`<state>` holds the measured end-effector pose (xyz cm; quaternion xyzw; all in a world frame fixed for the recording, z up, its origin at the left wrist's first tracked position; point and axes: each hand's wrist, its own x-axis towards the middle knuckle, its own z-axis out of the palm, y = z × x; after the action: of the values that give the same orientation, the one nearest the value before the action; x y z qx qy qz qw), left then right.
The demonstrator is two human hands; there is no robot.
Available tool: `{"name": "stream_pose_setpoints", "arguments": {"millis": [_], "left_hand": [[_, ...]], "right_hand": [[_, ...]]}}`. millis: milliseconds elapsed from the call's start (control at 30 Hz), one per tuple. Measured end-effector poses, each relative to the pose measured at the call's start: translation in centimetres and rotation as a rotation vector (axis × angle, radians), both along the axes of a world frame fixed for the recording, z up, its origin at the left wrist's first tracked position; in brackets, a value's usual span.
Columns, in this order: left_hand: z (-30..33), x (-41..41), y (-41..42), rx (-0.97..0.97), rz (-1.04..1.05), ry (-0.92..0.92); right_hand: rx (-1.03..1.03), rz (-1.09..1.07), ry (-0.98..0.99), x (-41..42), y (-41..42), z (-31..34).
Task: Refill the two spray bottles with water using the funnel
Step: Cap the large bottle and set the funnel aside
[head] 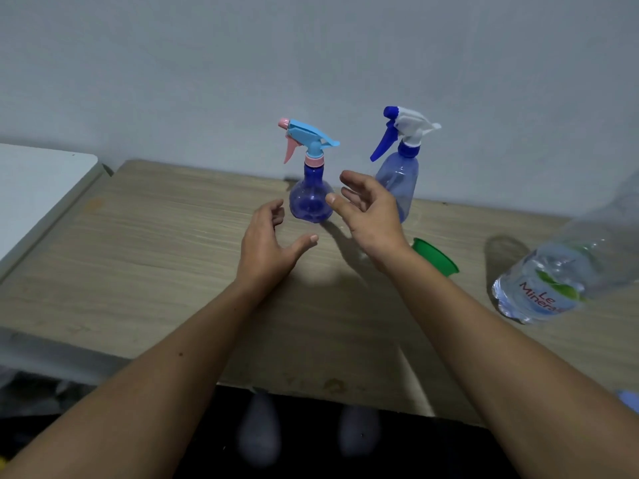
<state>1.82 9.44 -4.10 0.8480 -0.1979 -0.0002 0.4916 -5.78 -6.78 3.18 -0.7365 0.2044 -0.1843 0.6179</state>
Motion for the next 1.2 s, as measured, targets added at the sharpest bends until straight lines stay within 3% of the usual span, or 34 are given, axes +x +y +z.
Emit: {"name": "stream_pose_setpoints", "arguments": {"millis": [300, 633, 933, 1200], "left_hand": [[0.5, -7.5, 0.5, -0.029, -0.074, 0.025], [4.1, -18.7, -11.1, -0.154, -0.442, -0.152], [9.2, -22.4, -20.9, -0.272, -0.515, -0.072], [10.6, -22.3, -24.5, -0.364, -0.521, -0.05]], "right_hand": [[0.033, -0.048, -0.02, -9.4, 0.4, 1.2], [-0.114, -0.271, -0.161, -24.1, -5.6, 6.1], [-0.116, -0.534, 0.044, -39.6, -10.5, -3.2], [-0.356, -0.663, 0.207, -40.5, -12.7, -7.7]]}}
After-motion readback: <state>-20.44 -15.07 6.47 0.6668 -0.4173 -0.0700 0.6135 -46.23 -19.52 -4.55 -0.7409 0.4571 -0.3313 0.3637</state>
